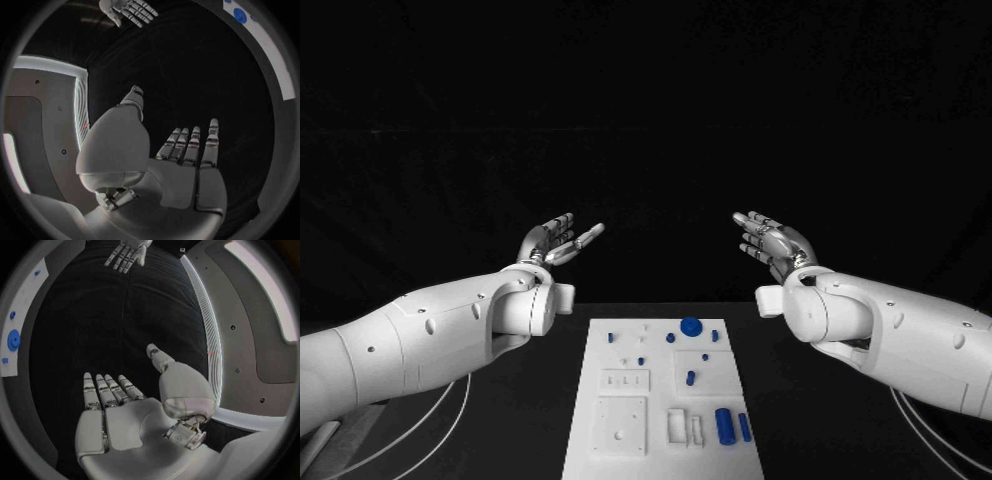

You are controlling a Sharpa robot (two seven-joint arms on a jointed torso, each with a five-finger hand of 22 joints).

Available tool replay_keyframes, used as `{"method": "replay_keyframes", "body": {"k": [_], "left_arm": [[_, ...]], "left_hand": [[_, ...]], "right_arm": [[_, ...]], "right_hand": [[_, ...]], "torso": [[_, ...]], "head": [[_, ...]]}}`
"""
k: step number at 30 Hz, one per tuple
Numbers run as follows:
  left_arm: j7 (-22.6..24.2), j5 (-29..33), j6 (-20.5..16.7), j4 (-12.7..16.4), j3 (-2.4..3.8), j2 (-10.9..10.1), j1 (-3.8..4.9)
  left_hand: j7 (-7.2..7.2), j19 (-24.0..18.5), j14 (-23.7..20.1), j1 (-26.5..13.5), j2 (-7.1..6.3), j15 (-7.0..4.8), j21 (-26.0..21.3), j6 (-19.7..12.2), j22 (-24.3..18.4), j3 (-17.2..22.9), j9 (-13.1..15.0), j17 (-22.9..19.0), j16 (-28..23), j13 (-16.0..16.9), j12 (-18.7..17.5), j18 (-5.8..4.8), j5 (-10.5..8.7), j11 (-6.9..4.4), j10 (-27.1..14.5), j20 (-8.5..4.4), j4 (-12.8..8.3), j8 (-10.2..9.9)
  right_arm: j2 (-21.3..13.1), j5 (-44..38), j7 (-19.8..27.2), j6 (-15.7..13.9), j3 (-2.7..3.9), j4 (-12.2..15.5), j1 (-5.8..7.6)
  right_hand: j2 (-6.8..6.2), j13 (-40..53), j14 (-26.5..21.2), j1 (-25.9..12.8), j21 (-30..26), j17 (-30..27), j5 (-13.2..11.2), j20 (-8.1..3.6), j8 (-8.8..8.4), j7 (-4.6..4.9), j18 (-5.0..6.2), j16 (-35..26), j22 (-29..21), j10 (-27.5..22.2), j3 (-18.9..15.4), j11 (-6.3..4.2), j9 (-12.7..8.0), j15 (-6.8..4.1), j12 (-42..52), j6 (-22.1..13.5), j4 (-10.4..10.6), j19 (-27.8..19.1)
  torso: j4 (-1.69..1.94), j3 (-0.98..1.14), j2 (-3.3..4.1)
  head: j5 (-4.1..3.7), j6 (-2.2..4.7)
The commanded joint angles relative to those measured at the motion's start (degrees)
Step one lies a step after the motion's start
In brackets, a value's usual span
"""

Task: Assemble the parts on the task board

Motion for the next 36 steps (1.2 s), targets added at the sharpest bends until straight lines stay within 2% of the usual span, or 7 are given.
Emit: {"method": "replay_keyframes", "body": {"k": [1, 9, 13, 15, 19, 26, 36], "left_arm": [[-5.71, -4.12, 5.13, -1.93, -0.53, 0.79, 1.02], [-6.56, -4.60, 5.73, -3.10, -0.96, 1.20, 1.68], [-3.29, -3.83, 8.04, -2.83, -0.96, 0.72, 1.69], [-2.62, -3.86, 8.50, -2.08, -0.97, 0.17, 1.70], [-2.14, -3.33, 11.86, -0.04, -0.96, -1.49, 1.75], [-2.66, -4.78, 15.81, 5.83, -0.83, -5.52, 2.44], [-3.08, -6.94, 20.08, 12.98, -0.49, -9.32, 3.14]], "left_hand": [[0.35, 0.65, 0.64, 1.00, -0.42, 0.06, 0.26, 1.42, 0.08, 0.02, 0.17, 0.11, 0.37, 0.11, 0.41, 1.07, 0.28, 0.34, 1.21, 0.21, 0.51, 0.33], [0.95, 2.43, 1.87, 0.99, 0.11, 0.08, 0.56, 3.38, 0.28, 0.48, 0.27, 0.18, 0.46, 0.19, 0.49, 1.32, 0.27, 0.92, 2.80, 0.17, 0.49, 0.44], [4.33, 10.00, 10.39, 1.17, 2.94, 2.40, 2.14, 10.75, 1.10, 2.62, 0.69, 0.66, 1.23, 0.59, 0.96, 2.11, 0.19, 4.23, 12.44, -0.38, 0.31, 1.21], [4.54, 14.58, 17.38, 1.48, 4.30, 2.90, 3.53, 13.97, 1.66, 3.31, 0.87, 1.21, 2.24, 0.79, 1.20, 2.64, 0.23, 4.59, 16.30, -1.28, -0.02, 1.19], [4.68, 24.15, 35.35, 2.79, 7.96, 1.60, 8.57, 17.22, 3.41, 3.72, 0.95, 2.15, 5.54, 1.16, 1.64, 1.01, 0.23, 4.32, 30.01, -5.95, -3.16, 1.07], [4.14, 29.71, 44.33, 4.27, 13.60, -2.08, 12.66, 25.68, 4.60, 0.30, 1.35, 2.38, 7.22, 1.55, 1.82, -3.11, 0.44, 2.16, 41.06, -11.32, -13.08, 1.50], [3.84, 31.19, 48.37, 5.65, 15.03, -4.51, 20.06, 32.61, 8.88, -1.09, 1.79, 5.53, 13.32, 1.51, 1.74, -4.25, 0.36, 1.23, 44.80, -14.40, -16.42, 1.83]], "right_arm": [[0.20, -6.34, -8.29, 12.83, 0.45, -2.07, 0.63], [0.39, -9.09, -12.69, 19.02, 1.33, -5.33, 1.71], [1.73, -26.90, -9.33, 15.48, 1.40, -9.34, 1.76], [2.10, -32.69, -8.71, 13.81, 1.40, -9.78, 1.76], [2.60, -46.03, -8.12, 11.67, 1.40, -9.83, 1.75], [3.87, -66.19, -10.03, 10.32, 1.40, -8.60, 1.75], [6.34, -83.01, -18.27, 12.07, 1.42, -9.04, 0.81]], "right_hand": [[-0.81, 0.11, 0.75, 10.86, 0.49, 0.08, 1.52, 0.95, 0.25, 4.51, 1.43, 0.25, 0.16, 0.82, -7.75, 0.49, 0.08, 0.48, 0.21, 1.33, -0.82, 0.30], [-1.89, 0.45, 6.65, 17.68, 1.23, 0.42, 2.49, 0.69, 0.95, 4.08, 2.29, 0.63, 0.54, 7.24, -10.85, 0.18, 0.53, 0.19, 0.56, 7.92, -2.12, 4.33], [-5.27, 1.19, 15.96, 21.42, 2.26, 0.85, 8.23, -0.59, 2.28, 0.90, 2.93, 1.01, 1.37, 20.16, -11.18, 0.07, 2.90, 0.23, 1.16, 31.38, -1.38, 18.66], [-4.96, 1.95, 31.41, 22.74, 3.19, 1.97, 9.17, -1.90, 2.58, -0.05, 2.99, 2.49, 2.10, 34.34, -12.15, -1.49, 3.87, -1.17, 2.11, 38.32, -1.95, 29.92], [-3.93, 2.14, 46.70, 22.96, 4.90, 3.44, 10.33, -5.72, 2.28, -0.51, 2.37, 2.92, 2.22, 46.32, -10.63, -4.83, 3.62, -4.75, 1.95, 42.30, -4.45, 41.87], [-4.12, 2.07, 65.27, 21.11, 11.69, 6.95, 10.86, -13.56, 2.58, -0.83, 1.96, 6.12, 4.90, 55.63, -5.35, -8.70, 3.55, -11.99, 2.08, 49.10, -6.79, 58.88], [-6.56, 2.11, 70.70, 18.28, 24.66, 23.80, 7.76, -18.96, 2.32, -1.77, -0.02, 25.16, 14.06, 57.24, 0.60, -10.19, 2.61, -15.66, 2.04, 50.25, -7.04, 67.80]], "torso": [[0.00, 0.01, 0.00], [0.00, 0.01, 0.00], [-0.01, -0.40, -0.05], [0.00, -0.35, 0.07], [-0.06, -0.24, 0.70], [-0.02, -0.39, 2.81], [1.44, -0.40, 6.10]], "head": [[0.00, -0.01], [0.00, -0.01], [0.48, -2.71], [0.65, -2.89], [1.18, -3.25], [1.51, -3.73], [0.68, -3.76]]}}
